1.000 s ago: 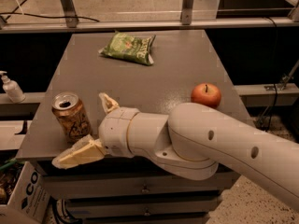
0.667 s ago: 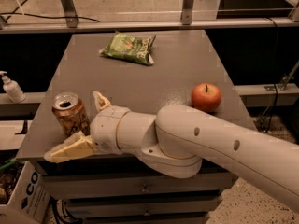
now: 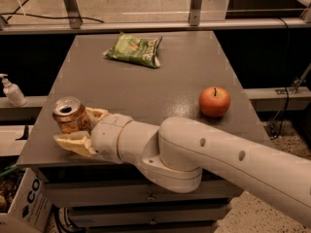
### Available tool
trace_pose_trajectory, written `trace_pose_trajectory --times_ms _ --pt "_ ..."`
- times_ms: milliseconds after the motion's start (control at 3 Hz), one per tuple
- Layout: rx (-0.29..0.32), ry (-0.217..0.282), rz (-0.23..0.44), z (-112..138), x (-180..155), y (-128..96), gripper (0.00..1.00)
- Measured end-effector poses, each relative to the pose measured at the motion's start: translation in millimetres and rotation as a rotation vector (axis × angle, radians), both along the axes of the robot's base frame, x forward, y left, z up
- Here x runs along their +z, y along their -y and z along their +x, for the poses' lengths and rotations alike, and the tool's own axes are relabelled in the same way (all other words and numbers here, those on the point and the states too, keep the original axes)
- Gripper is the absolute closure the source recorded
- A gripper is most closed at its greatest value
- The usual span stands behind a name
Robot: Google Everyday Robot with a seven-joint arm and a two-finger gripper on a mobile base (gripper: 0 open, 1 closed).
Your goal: Move orange can near apple
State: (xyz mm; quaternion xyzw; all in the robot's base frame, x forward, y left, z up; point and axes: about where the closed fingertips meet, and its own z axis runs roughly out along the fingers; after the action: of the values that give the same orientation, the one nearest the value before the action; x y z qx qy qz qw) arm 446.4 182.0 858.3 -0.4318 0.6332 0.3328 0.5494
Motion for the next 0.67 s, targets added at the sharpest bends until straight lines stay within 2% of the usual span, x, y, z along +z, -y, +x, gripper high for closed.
trace_pose_trajectory --times_ms 333,667 --pt "-0.035 0.003 0.001 0 0 15 0.65" --pt "-0.085 0.008 -0.005 0 3 40 0.88"
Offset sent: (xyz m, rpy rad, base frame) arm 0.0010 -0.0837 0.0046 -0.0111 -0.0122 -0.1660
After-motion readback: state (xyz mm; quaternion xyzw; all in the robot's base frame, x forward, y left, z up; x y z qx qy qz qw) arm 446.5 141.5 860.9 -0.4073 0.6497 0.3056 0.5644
